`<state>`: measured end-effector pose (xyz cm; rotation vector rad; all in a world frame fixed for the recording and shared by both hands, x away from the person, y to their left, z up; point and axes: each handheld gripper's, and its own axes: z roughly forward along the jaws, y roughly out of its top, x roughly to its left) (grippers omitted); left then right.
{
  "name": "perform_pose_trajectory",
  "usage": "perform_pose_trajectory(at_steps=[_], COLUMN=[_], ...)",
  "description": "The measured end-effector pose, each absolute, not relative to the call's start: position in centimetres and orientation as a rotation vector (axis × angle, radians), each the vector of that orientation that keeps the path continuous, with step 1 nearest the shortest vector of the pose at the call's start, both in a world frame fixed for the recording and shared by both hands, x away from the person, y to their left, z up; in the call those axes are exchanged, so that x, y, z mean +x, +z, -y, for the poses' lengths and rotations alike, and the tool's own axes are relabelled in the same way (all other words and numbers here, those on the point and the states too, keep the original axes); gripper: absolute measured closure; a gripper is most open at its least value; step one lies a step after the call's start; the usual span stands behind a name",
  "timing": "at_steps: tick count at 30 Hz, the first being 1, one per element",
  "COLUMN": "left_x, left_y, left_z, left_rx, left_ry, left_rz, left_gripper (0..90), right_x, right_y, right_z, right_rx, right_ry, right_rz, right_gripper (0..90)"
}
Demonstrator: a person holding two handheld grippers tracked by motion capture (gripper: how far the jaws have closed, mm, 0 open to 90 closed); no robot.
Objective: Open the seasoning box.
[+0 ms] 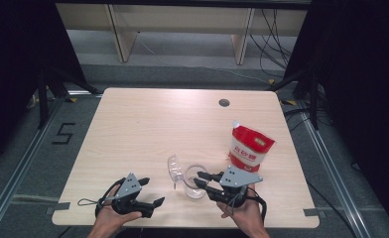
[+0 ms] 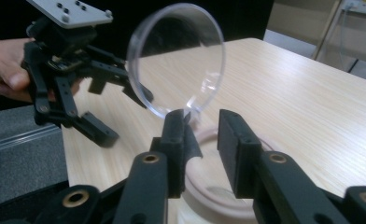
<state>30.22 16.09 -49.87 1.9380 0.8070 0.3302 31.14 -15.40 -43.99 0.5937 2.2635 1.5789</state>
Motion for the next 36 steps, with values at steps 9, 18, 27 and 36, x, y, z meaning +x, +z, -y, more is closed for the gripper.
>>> perform_pose_trajectory(at_steps=[9,18,27,36], left_x=[30.2,29.8,29.9,30.1], left_y=[-49.7,-50.0,-49.9,-49.9], left_z=[-16.4,-16.5,-16.5,-16.2], left_rx=[1.925,1.935,1.931,1.938], left_ry=[0.361,0.345,0.353,0.327], left_rz=[-0.829,-0.832,-0.818,-0.845], left_gripper=[15.2,15.0,15.0,15.0], right_x=[31.3,31.0,30.1,29.7], right_y=[-44.5,-45.3,-46.0,-46.8], right_z=[19.0,22.4,24.9,26.7], right_rx=[0.706,0.835,0.928,1.044], right_ry=[1.522,1.480,1.438,1.394], right_rz=[-2.273,-2.218,-2.146,-2.089], right_gripper=[50.7,45.4,40.1,33.1])
